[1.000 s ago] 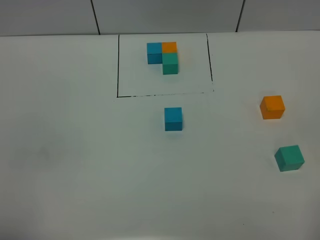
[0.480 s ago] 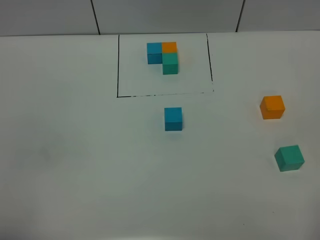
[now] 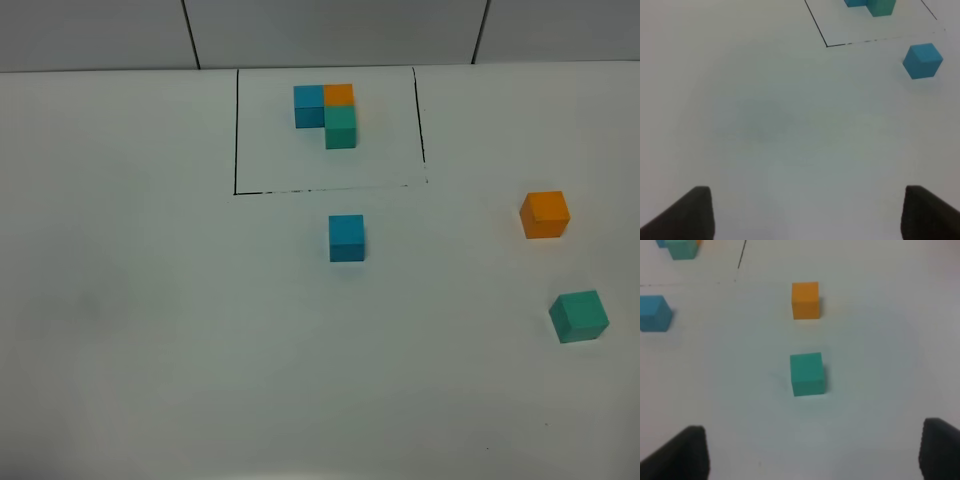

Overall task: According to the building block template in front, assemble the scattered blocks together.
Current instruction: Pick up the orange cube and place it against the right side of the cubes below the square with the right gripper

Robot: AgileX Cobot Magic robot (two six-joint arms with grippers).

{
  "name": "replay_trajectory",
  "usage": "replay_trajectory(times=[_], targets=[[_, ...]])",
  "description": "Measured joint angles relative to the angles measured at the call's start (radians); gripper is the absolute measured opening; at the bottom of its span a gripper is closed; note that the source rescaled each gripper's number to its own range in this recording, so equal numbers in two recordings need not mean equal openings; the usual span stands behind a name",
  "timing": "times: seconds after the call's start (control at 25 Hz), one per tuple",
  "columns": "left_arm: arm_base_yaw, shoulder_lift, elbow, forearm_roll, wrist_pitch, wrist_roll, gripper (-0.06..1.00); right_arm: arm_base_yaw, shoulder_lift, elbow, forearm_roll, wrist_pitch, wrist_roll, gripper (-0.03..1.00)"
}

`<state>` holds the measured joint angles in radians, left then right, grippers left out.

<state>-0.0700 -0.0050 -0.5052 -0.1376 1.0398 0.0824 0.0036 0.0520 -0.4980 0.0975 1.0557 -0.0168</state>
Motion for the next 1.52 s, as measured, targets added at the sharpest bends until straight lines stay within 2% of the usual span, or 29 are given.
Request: replay_trajectory(times=[0.44,0.56,0.8,0.96,1.52], targets=[[0.000,0.000,0.000,0.000,0.000,0.000,0.69,0.000,0.000,0.000,-0.010,0.000,0.000,0.73],[0.000,0.000,0.000,0.000,0.000,0.000,0.69,0.000,0.027,0.000,-0.015,-0.001,0.000,0.78],[0.000,0.000,0.000,0.000,0.000,0.000,0.69,0.000,0.192,-0.011,-0.015,-0.022,-0.011,0.96],[0.000,0.000,0.000,0.000,0.000,-0.001,0.69,0.000,0.322,-0.023,-0.015,-0.076,-0.024,0.99],[0.000,0.000,0.000,0.000,0.000,-0.001,0.69,0.000,0.735,-0.026,-0.015,-0.255,-0.028,0.99]])
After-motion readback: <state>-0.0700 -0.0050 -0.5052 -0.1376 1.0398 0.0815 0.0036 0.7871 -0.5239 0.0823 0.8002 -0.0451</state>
